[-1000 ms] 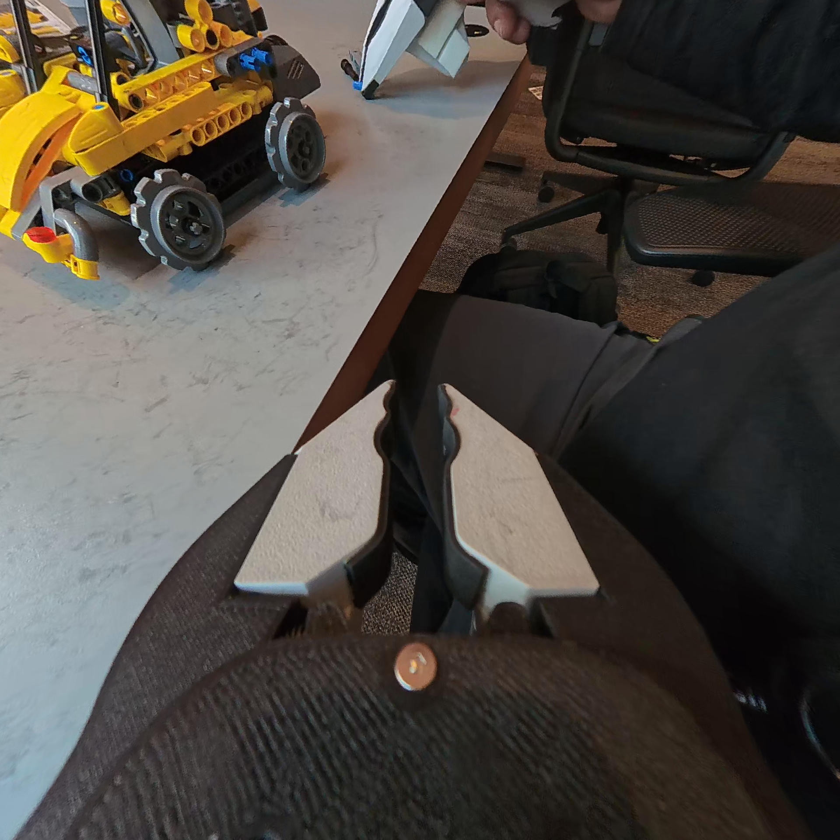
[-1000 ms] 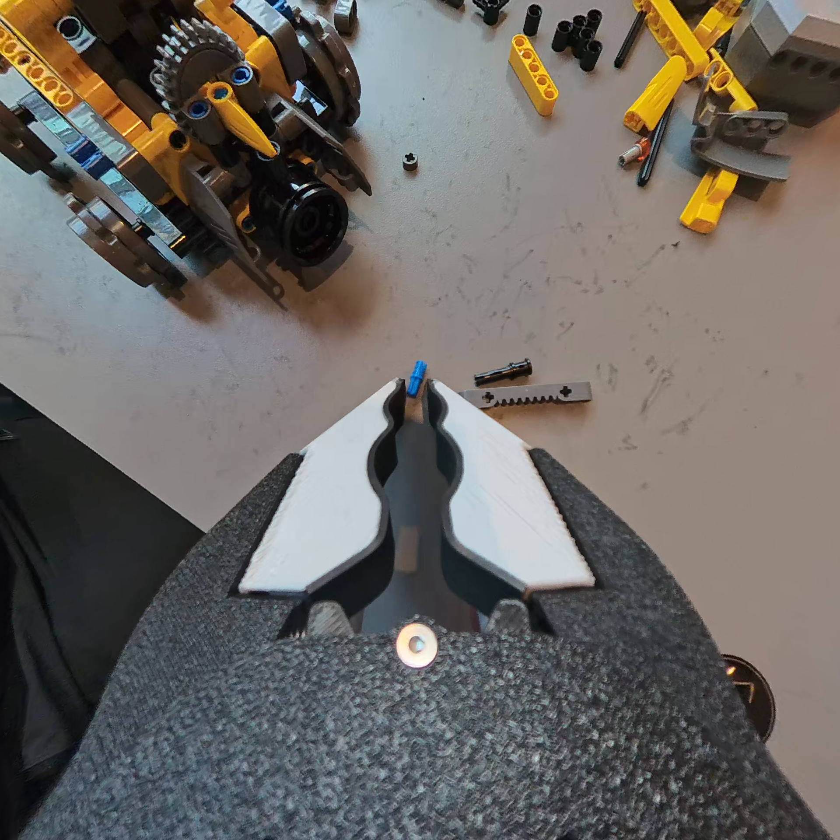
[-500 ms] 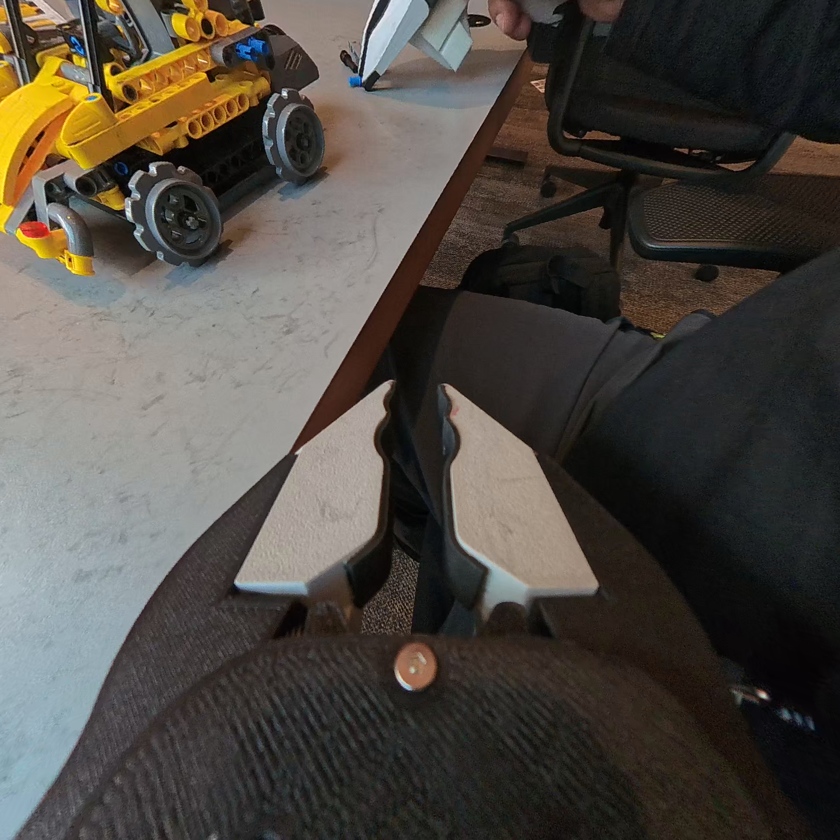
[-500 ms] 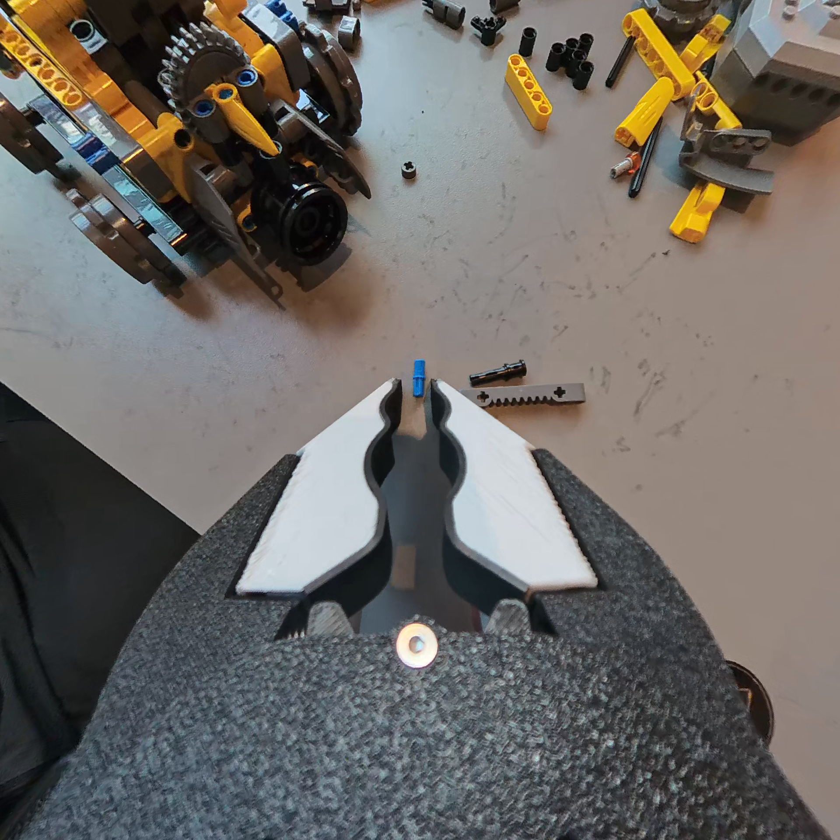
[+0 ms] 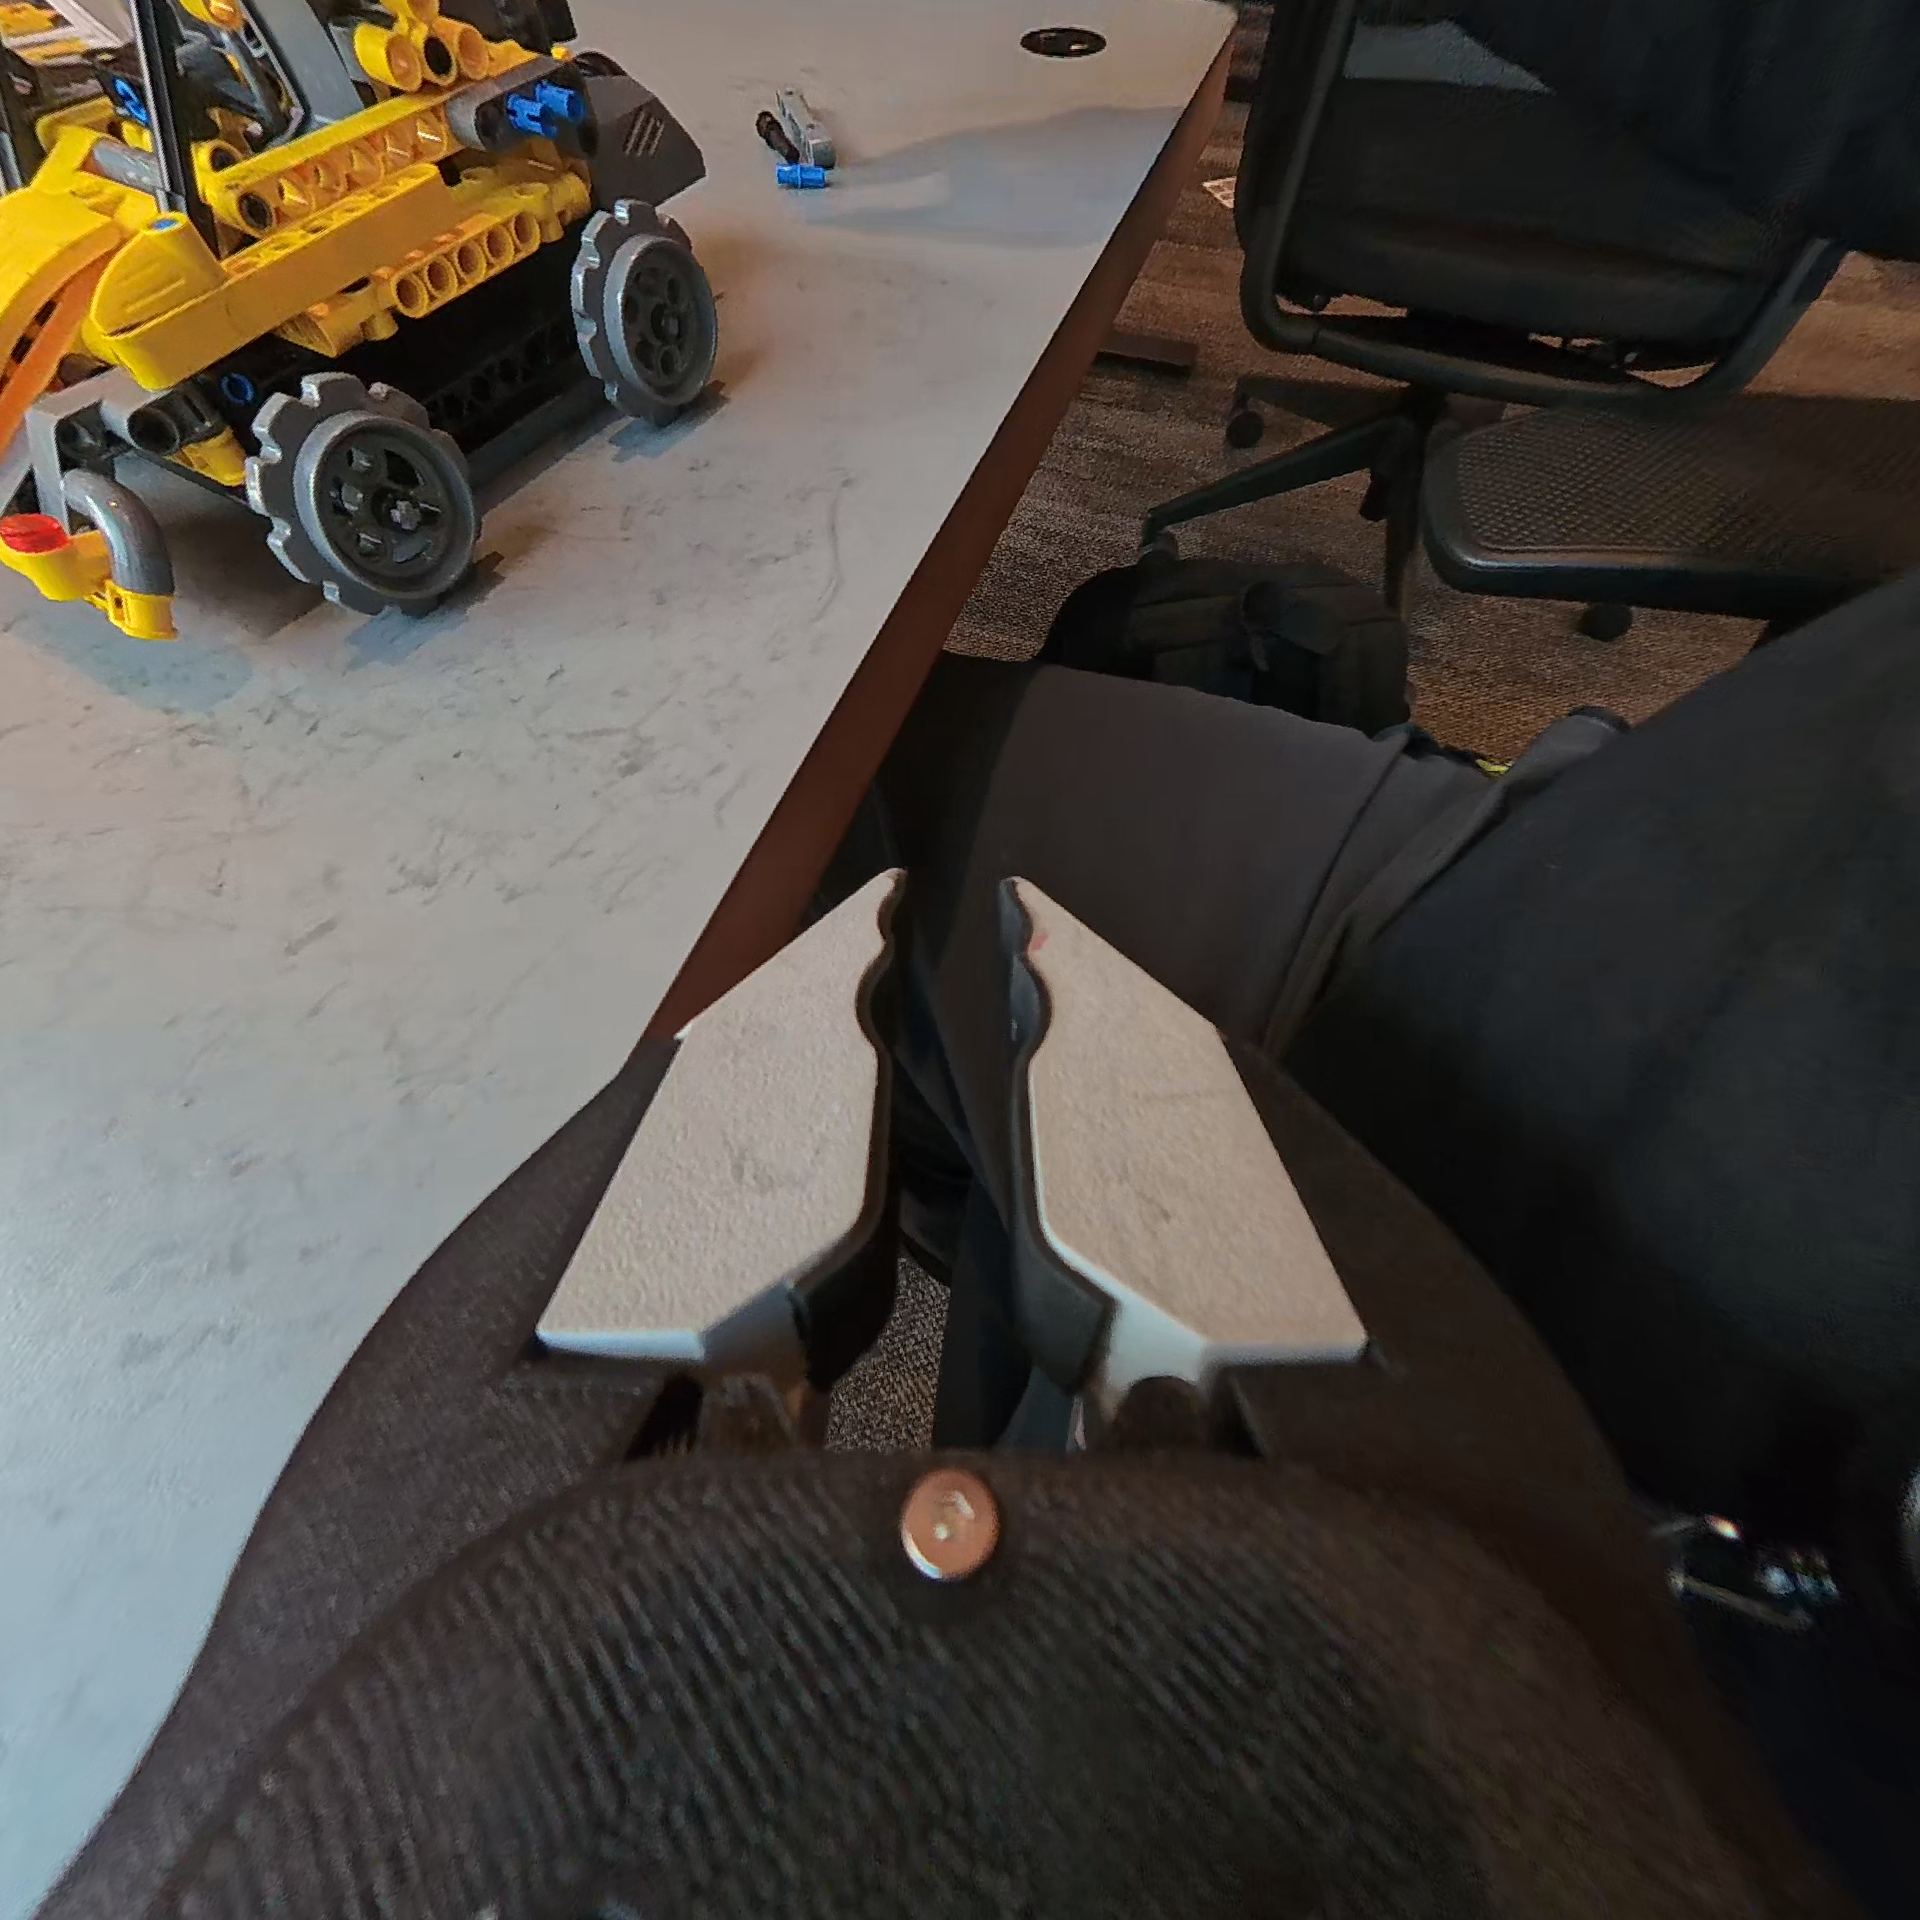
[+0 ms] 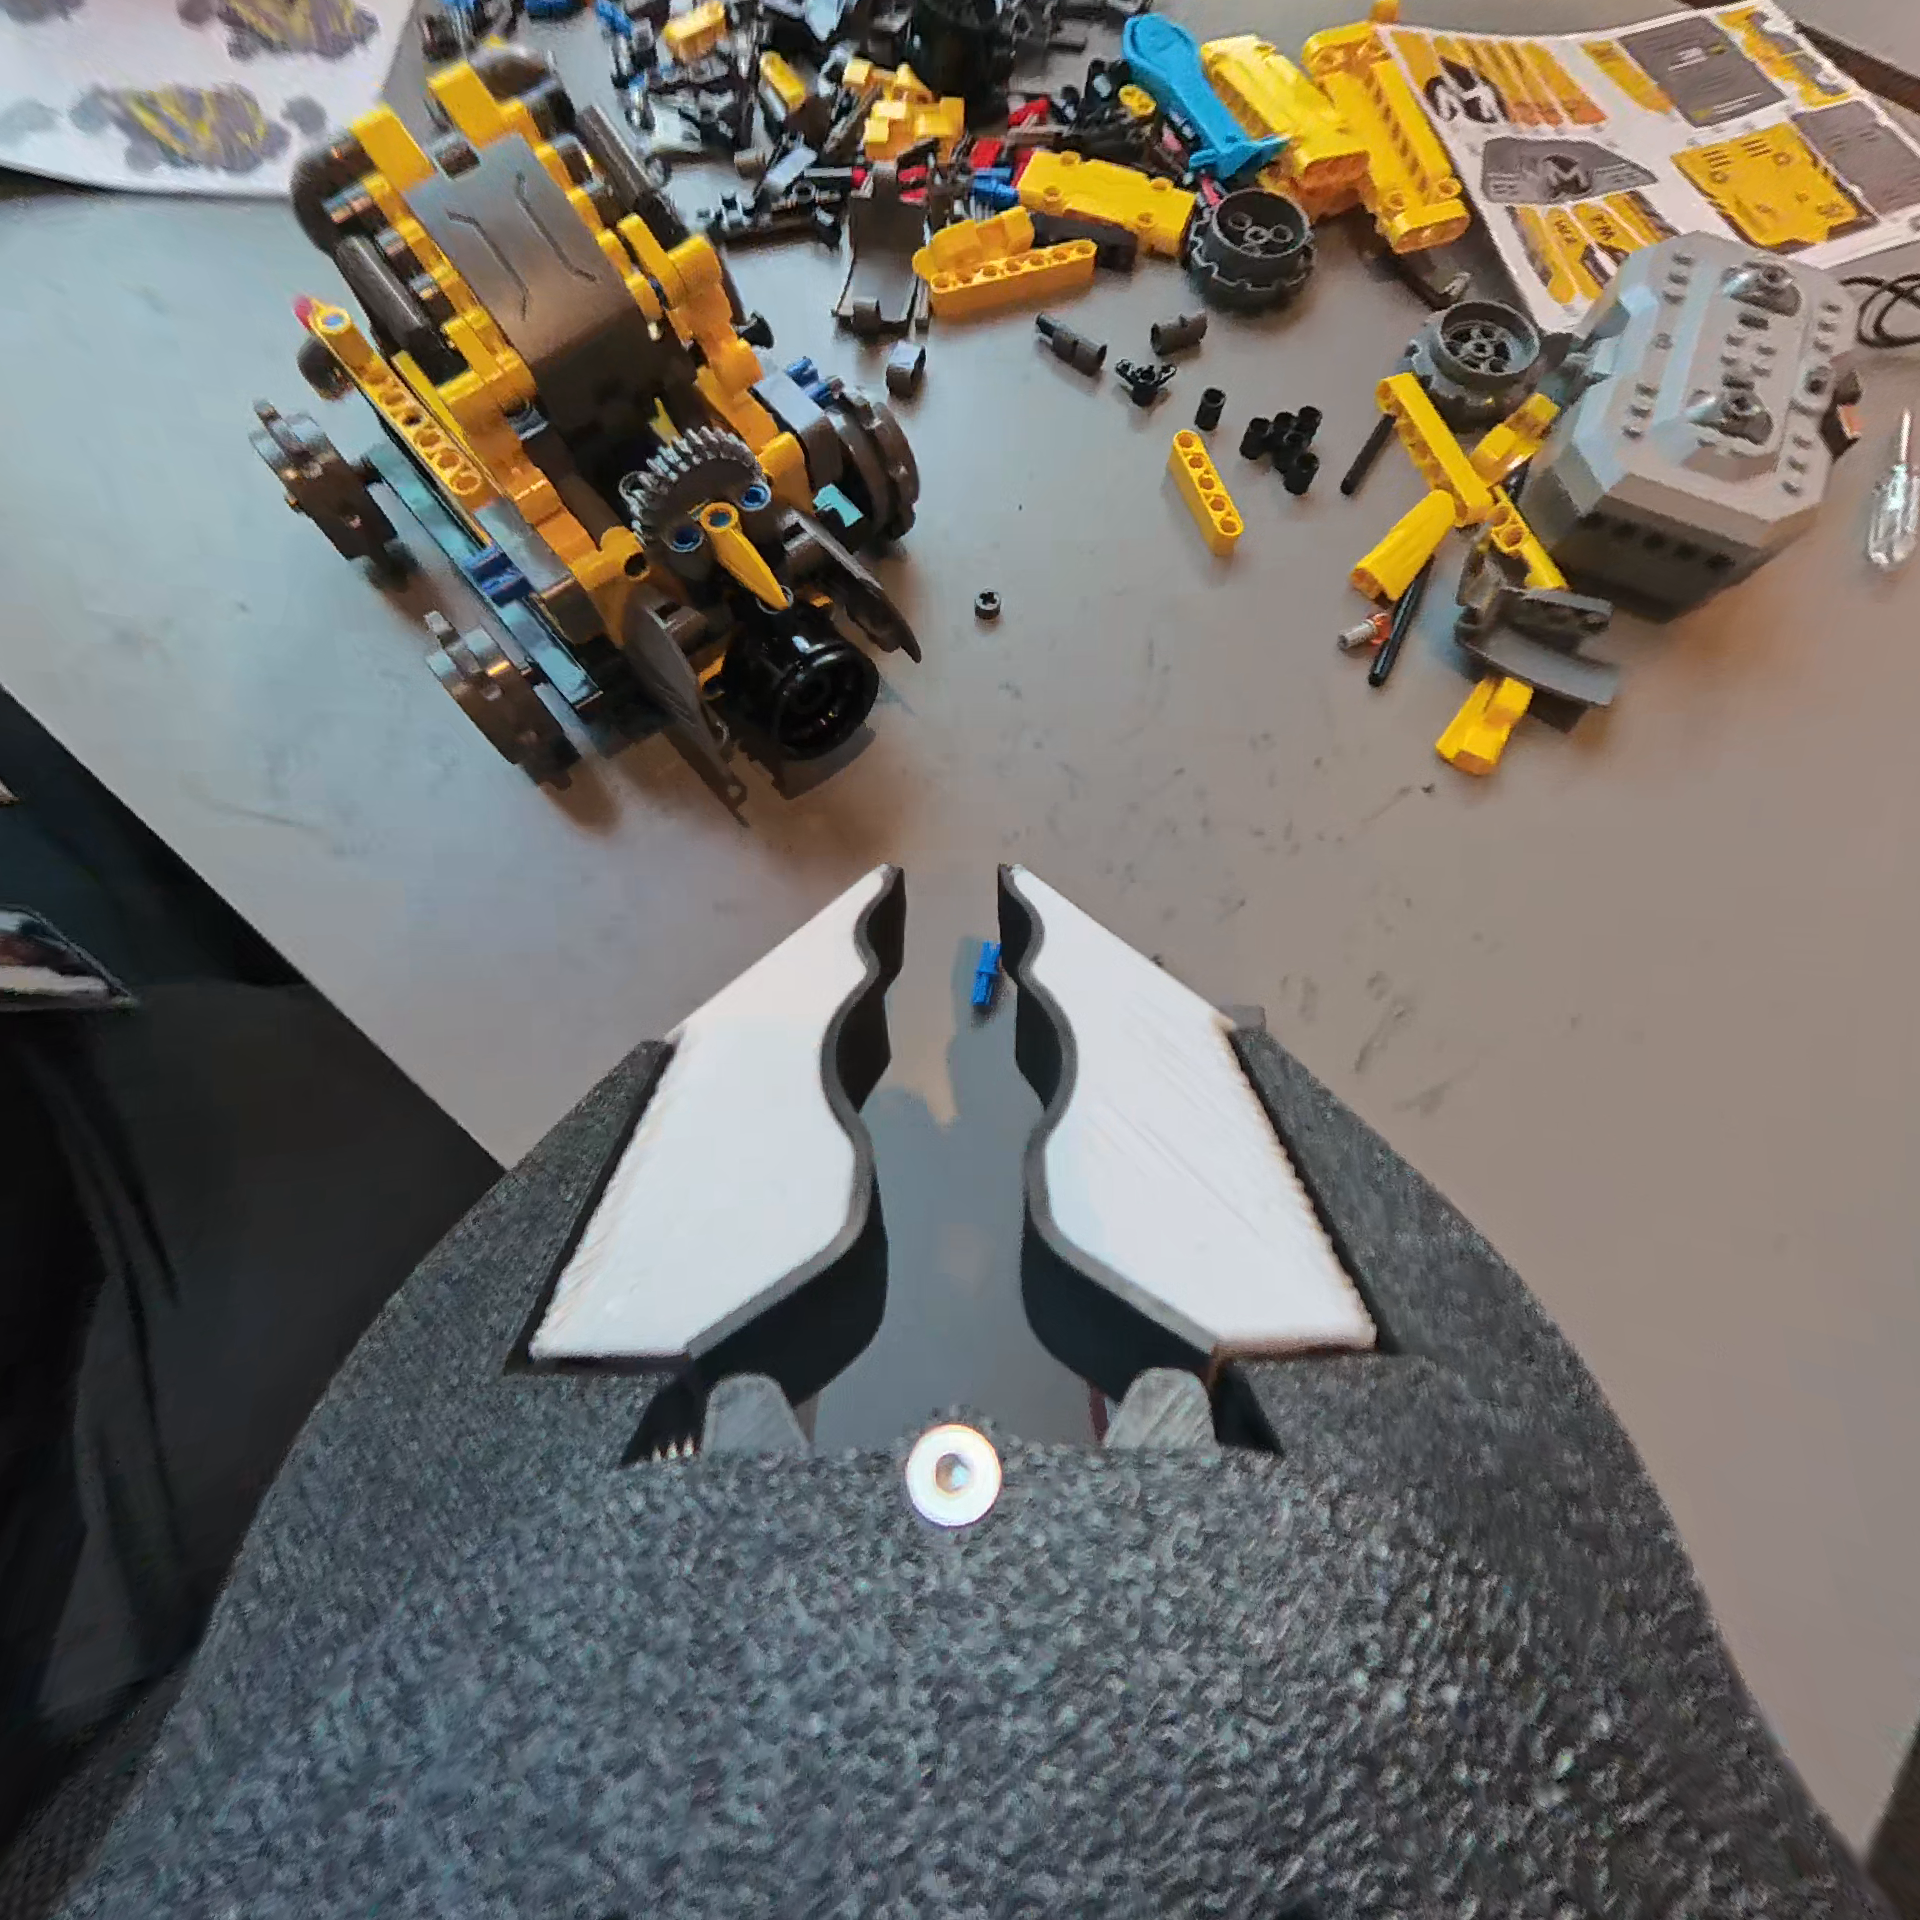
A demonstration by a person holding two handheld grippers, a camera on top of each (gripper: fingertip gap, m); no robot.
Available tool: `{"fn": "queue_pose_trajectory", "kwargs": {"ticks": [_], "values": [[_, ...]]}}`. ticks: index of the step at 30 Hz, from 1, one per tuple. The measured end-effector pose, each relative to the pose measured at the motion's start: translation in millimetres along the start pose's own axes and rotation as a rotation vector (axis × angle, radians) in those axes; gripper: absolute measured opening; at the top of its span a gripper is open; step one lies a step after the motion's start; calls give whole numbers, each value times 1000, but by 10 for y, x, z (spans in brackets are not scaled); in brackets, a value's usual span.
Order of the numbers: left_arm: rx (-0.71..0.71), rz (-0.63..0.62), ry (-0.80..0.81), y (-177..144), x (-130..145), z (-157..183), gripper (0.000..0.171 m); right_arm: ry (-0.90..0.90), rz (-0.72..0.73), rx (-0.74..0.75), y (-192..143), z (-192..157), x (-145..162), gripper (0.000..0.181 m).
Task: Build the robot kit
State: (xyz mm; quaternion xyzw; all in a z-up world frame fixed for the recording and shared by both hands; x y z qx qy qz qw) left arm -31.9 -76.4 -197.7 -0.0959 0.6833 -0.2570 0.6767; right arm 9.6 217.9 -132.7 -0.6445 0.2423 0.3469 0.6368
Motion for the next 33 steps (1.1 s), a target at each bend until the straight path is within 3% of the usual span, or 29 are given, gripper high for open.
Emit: {"fn": "queue_pose_trajectory", "kwargs": {"ticks": [5, 9, 17, 21, 28, 33], "values": [[6, -2, 6, 25, -10, 38, 12, -176, -97, -133, 324, -197, -190, 15], [2, -9, 22, 27, -13, 64, 13, -316, -188, -114, 624, -167, -308, 0], [10, -11, 20, 36, -8, 84, 13, -313, -157, -208, 956, -68, -777, 2], [3, -17, 35, 33, -6, 89, 12, -337, -178, -148, 757, 72, -677, 5], [22, -13, 13, 33, 16, 79, 12, -380, -284, -182, 141, 369, 50, 19], [33, -14, 19, 64, 1, 102, 13, -415, -301, -206, -22, 527, 147, 27]]}}
Point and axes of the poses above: each gripper's, where its closed fingertips meet, y out along the fingers, x out of its underside, z = x × y across the jaws, the point moved 4 cm from there along -y, back along the fingers, and after that the axes turned 3 degrees about -y, right-handed, at the moved point
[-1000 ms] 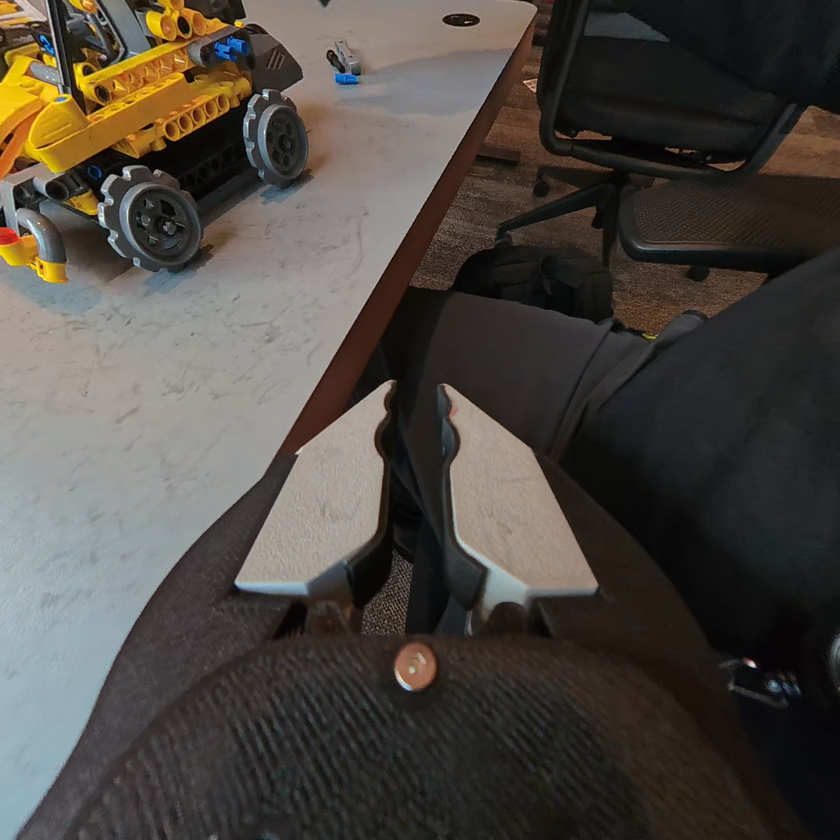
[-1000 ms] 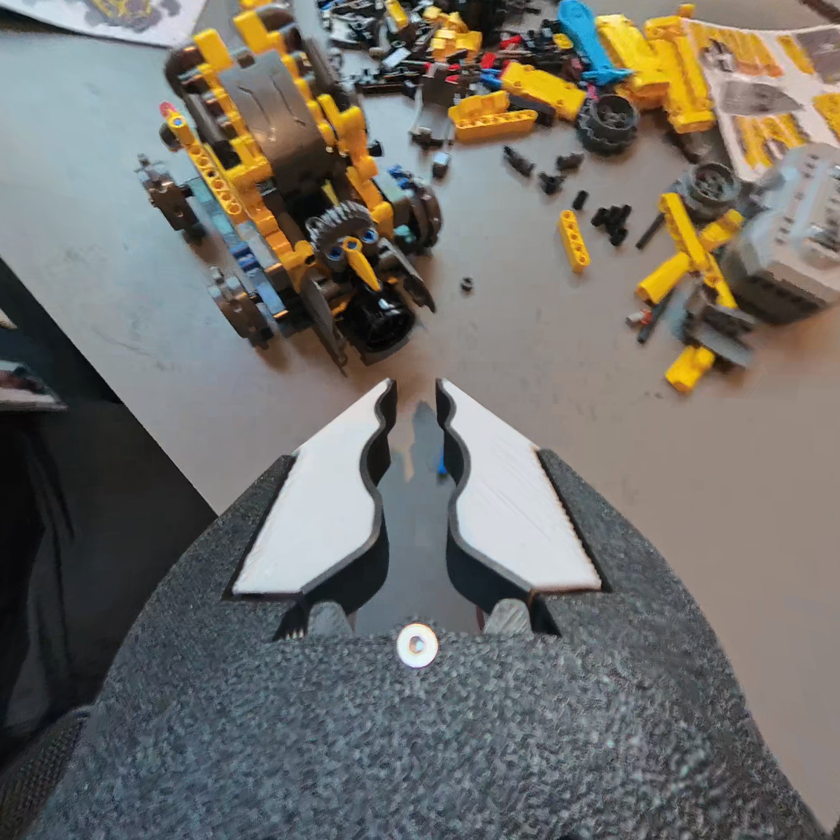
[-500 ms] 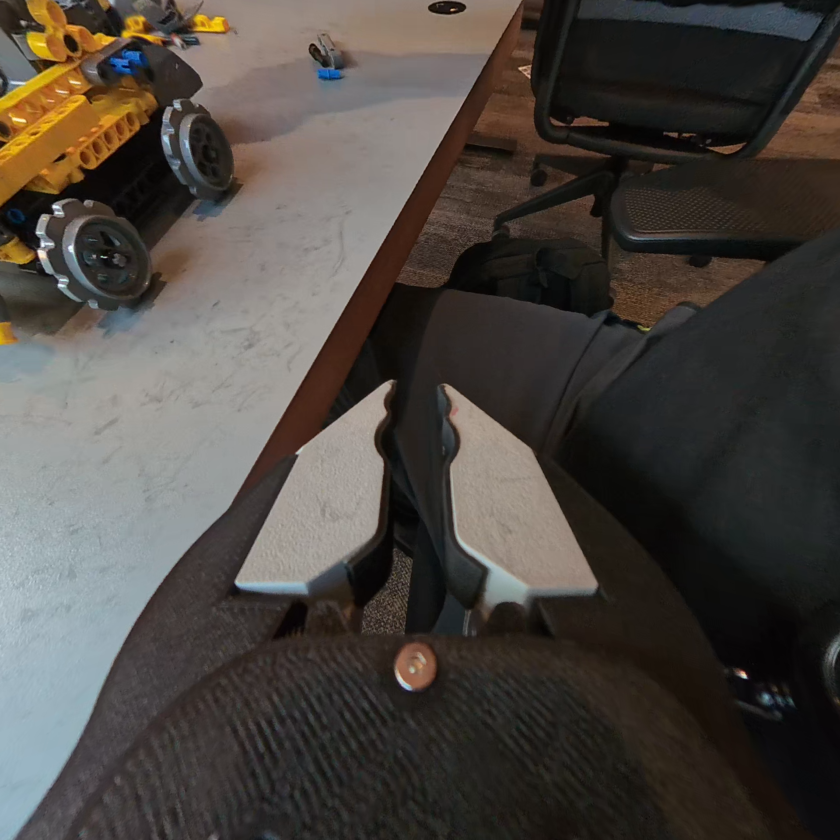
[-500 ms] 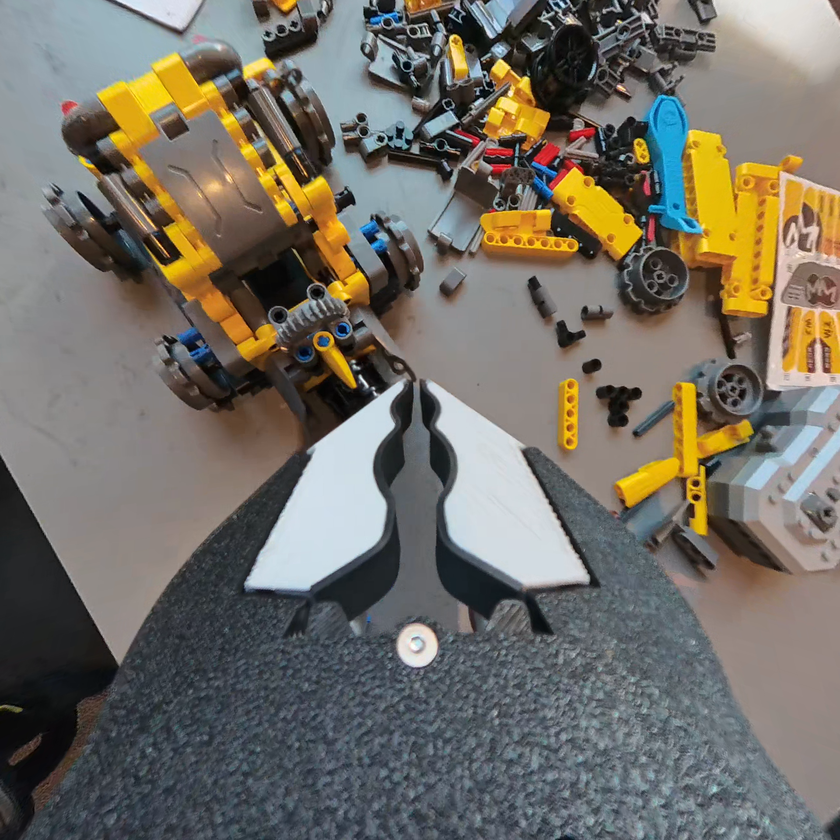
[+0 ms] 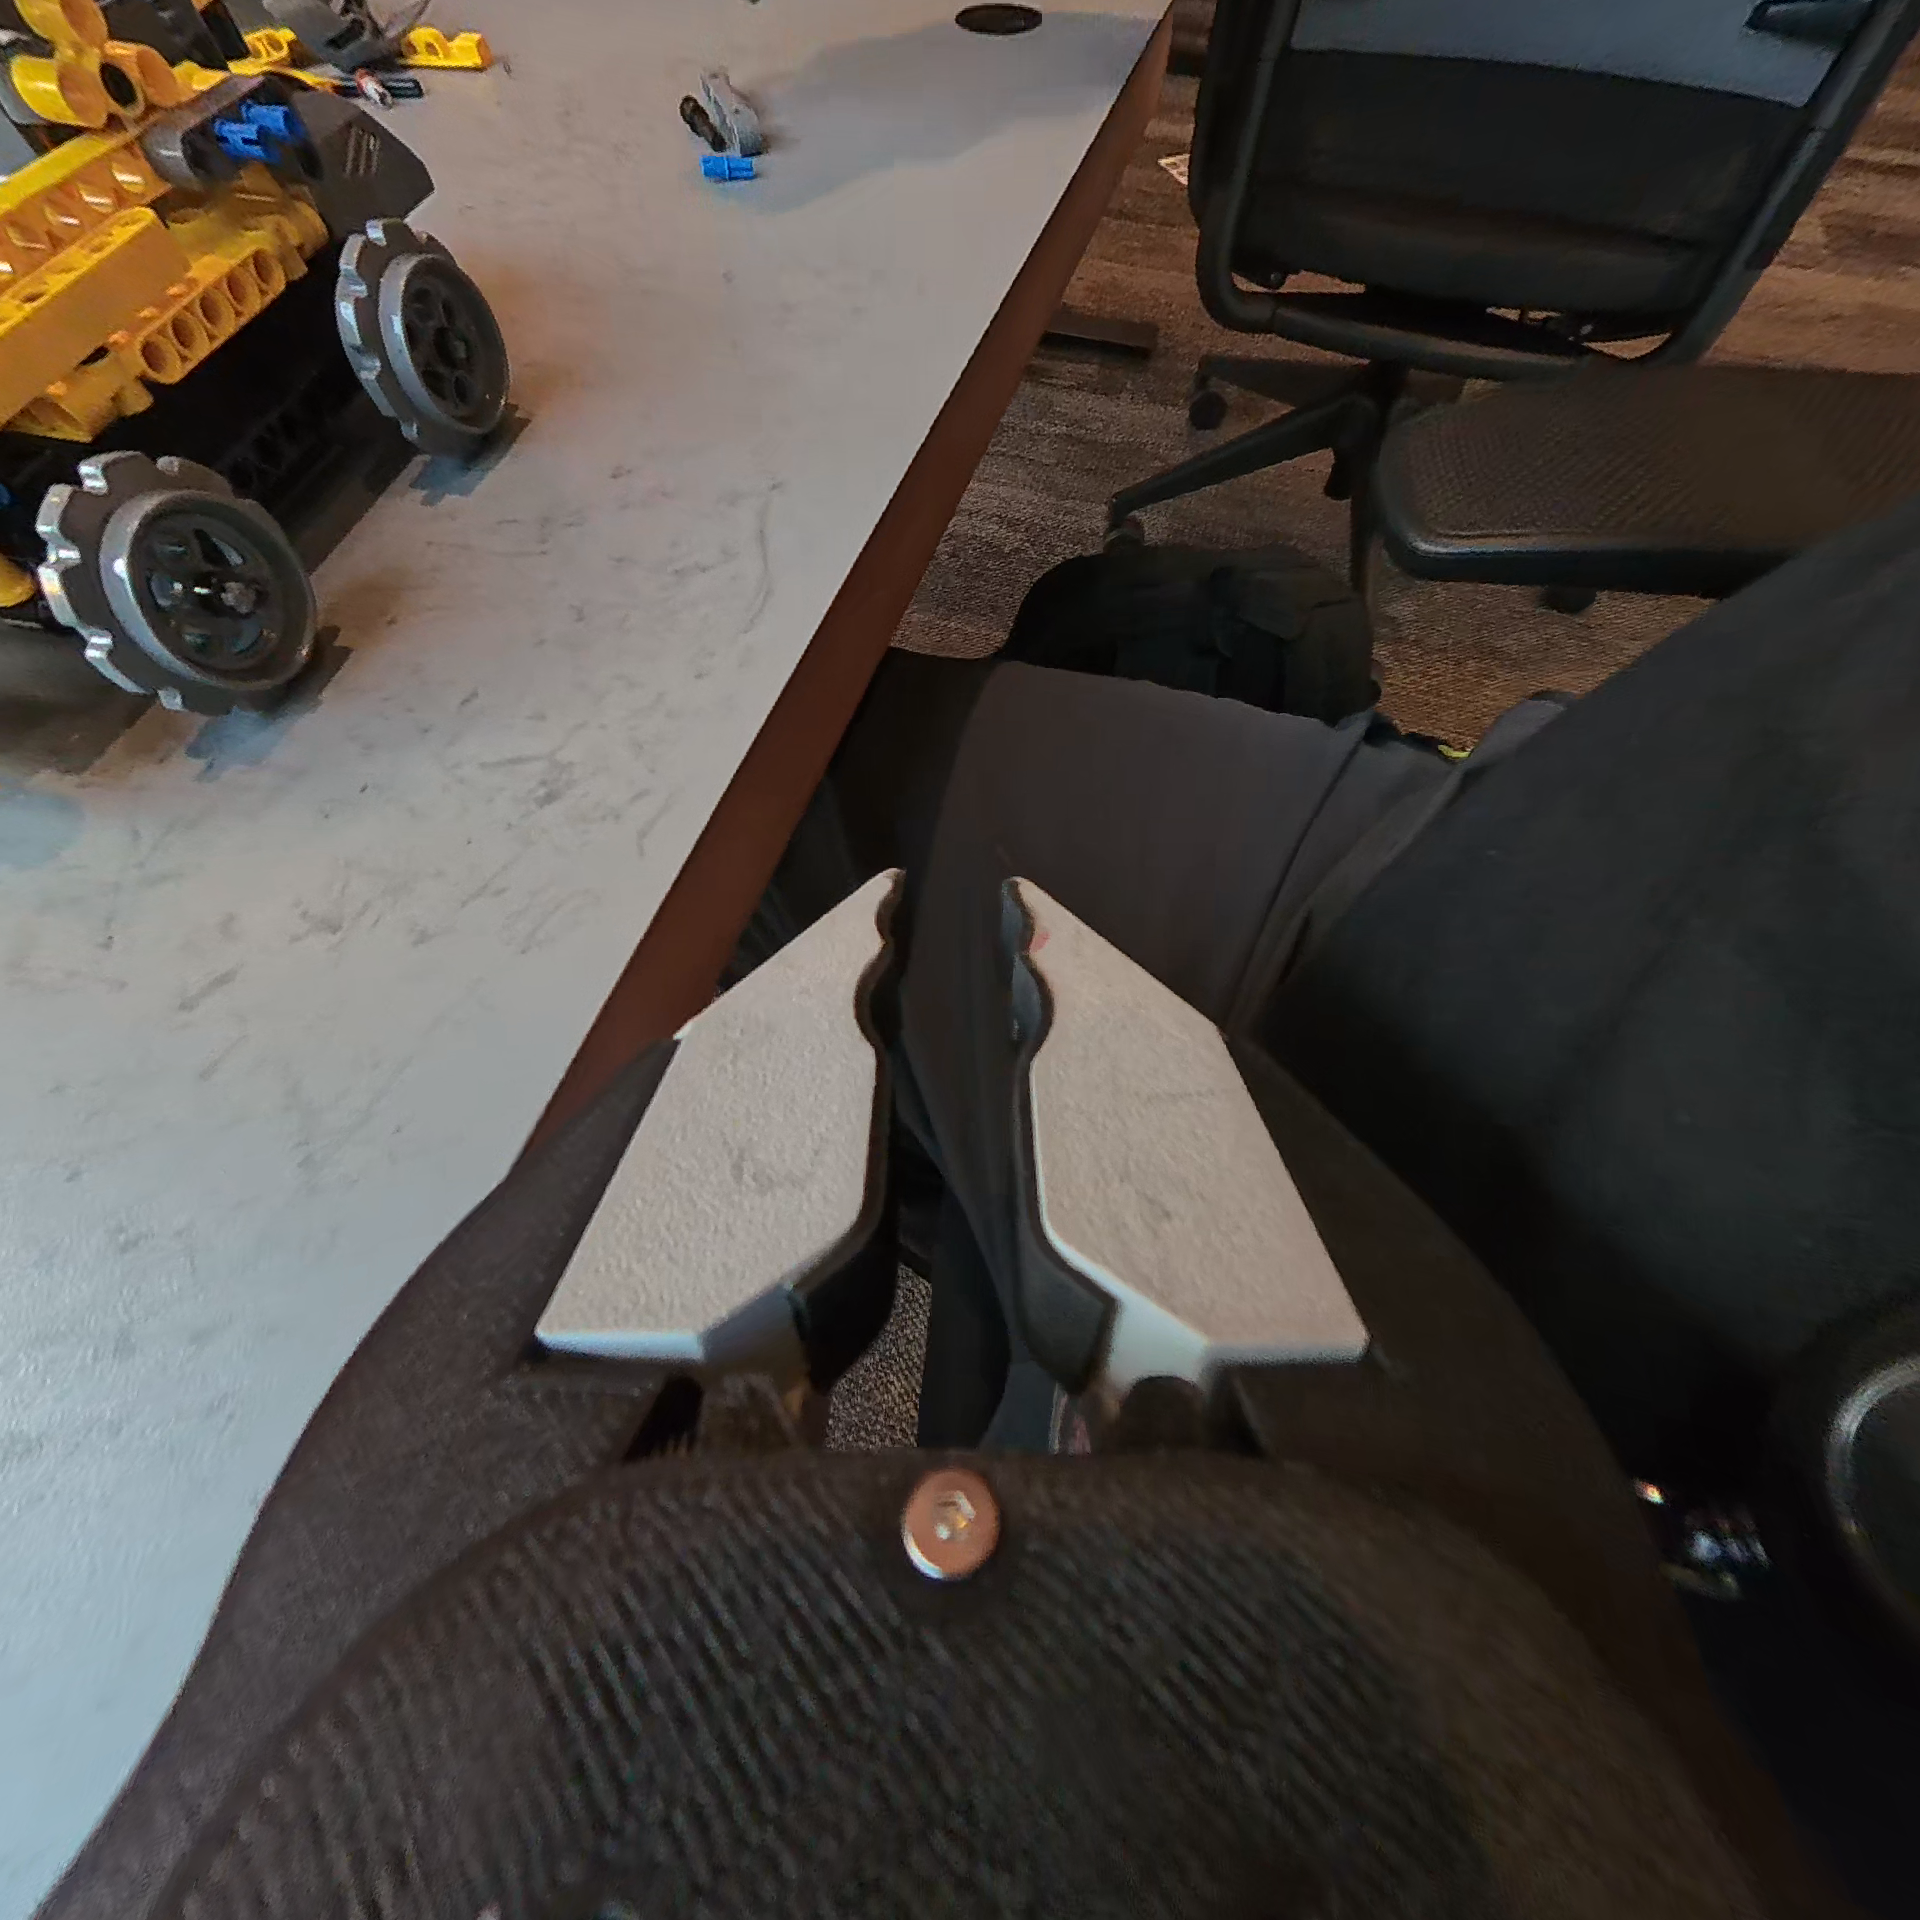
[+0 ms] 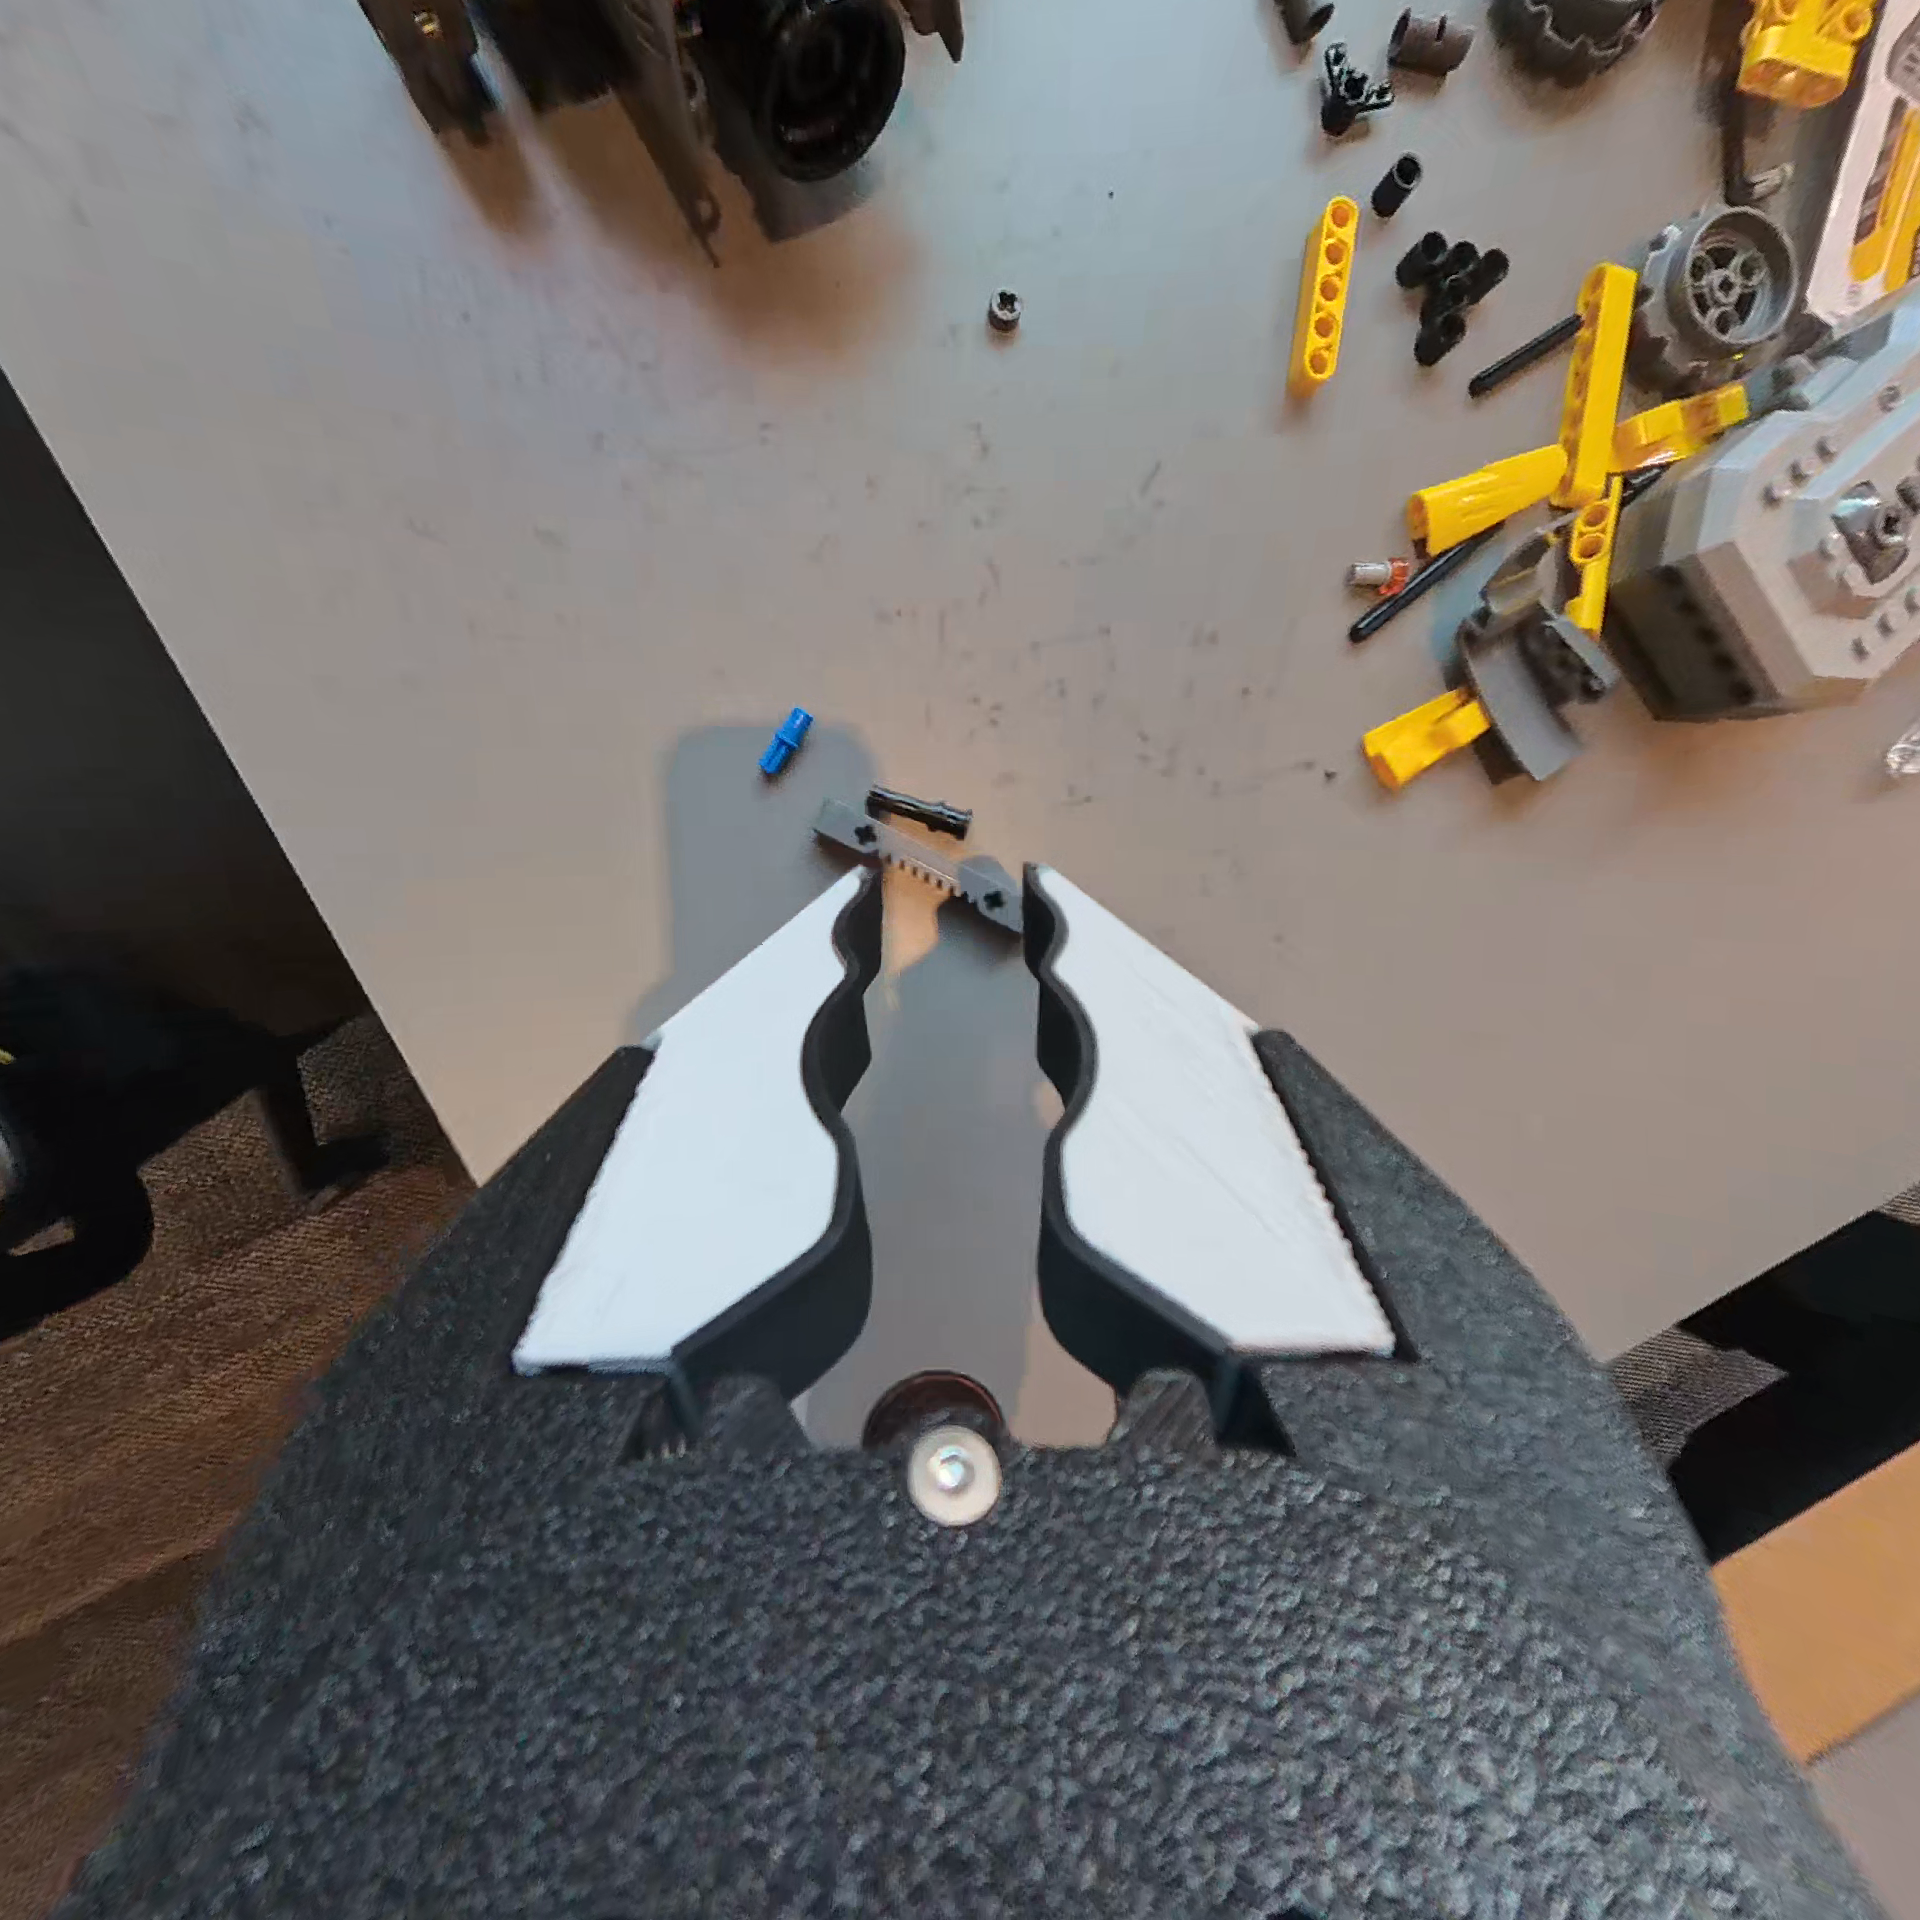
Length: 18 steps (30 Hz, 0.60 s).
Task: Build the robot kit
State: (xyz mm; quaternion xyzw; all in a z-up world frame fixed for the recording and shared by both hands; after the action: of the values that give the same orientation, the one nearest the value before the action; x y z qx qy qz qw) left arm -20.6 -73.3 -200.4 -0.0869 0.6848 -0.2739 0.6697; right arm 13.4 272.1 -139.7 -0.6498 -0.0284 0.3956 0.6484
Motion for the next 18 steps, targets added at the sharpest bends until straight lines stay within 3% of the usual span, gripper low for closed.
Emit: {"fn": "queue_pose_trajectory", "kwargs": {"ticks": [6, 10, 18], "values": [[-10, 0, 20, 14, -98, 29, 15, -109, -130, -48, 192, 108, 90, 29], [-10, -1, 13, 35, -119, 71, 15, -161, -179, -110, 314, 72, 106, 18], [-6, -21, 46, 68, -107, 124, 15, -52, -216, -176, 134, -123, 226, 7]]}}
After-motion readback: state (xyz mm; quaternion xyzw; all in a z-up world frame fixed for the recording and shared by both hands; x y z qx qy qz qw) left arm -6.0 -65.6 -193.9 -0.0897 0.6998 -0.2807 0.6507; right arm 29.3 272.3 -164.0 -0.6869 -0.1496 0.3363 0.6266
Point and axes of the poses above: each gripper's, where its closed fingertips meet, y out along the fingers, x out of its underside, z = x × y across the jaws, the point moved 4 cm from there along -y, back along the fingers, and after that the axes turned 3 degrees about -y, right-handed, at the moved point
